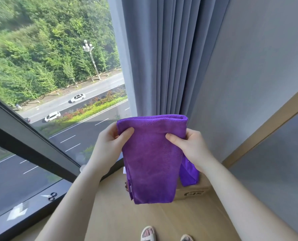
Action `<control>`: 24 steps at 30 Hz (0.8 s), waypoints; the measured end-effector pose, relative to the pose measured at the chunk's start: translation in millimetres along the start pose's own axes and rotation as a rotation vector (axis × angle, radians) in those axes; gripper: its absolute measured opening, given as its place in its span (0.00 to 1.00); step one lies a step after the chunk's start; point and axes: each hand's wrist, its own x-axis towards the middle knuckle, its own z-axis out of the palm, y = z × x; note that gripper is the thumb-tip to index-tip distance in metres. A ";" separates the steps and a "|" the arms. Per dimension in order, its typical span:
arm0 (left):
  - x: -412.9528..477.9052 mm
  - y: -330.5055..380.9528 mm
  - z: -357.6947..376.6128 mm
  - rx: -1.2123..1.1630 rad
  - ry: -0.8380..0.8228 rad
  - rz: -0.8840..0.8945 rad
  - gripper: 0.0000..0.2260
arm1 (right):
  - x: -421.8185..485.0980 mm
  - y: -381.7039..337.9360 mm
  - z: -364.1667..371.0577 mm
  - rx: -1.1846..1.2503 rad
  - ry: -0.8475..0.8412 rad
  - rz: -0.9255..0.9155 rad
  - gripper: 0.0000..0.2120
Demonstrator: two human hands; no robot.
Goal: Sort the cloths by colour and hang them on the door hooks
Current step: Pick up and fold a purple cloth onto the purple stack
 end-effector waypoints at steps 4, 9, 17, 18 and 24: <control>30.4 -30.3 -1.5 0.025 0.002 -0.057 0.06 | 29.5 20.8 11.8 -0.038 0.022 0.068 0.01; 77.0 -63.7 2.3 0.059 0.026 -0.120 0.05 | 70.6 40.4 26.3 -0.097 0.092 0.116 0.02; 153.8 -117.2 12.9 0.219 0.020 -0.254 0.07 | 138.7 87.5 37.0 -0.211 0.185 0.320 0.06; 162.2 -124.1 15.0 0.223 0.016 -0.274 0.07 | 146.8 94.1 36.6 -0.230 0.192 0.350 0.07; 210.8 -161.8 25.6 0.278 0.019 -0.365 0.07 | 194.2 130.2 32.5 -0.300 0.180 0.459 0.12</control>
